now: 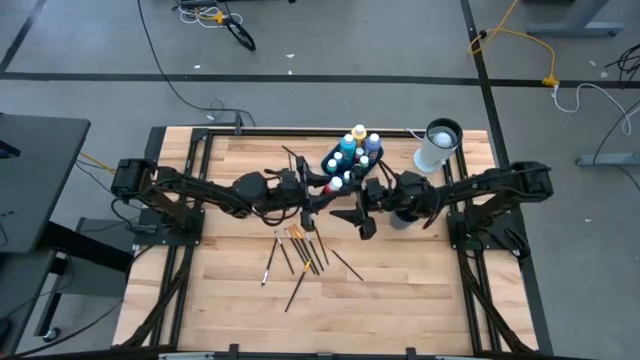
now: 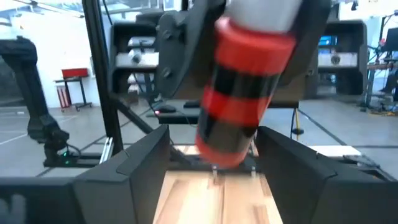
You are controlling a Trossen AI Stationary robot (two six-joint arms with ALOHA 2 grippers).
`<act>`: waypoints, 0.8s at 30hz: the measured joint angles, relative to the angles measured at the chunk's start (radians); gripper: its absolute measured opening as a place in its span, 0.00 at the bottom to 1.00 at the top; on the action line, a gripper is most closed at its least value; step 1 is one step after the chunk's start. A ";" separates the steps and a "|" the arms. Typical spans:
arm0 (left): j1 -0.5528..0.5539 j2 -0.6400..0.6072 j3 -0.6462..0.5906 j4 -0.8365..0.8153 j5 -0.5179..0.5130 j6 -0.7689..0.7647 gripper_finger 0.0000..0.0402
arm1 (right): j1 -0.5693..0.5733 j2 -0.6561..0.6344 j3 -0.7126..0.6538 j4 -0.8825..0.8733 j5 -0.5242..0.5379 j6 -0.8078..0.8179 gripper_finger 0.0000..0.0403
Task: Pick & Place Paint Supplies
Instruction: Put the red paint bottle into the blue bin
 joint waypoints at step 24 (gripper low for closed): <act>-0.018 0.000 0.002 0.017 0.085 0.026 0.43 | -0.001 0.055 0.141 -0.119 -0.031 -0.005 0.33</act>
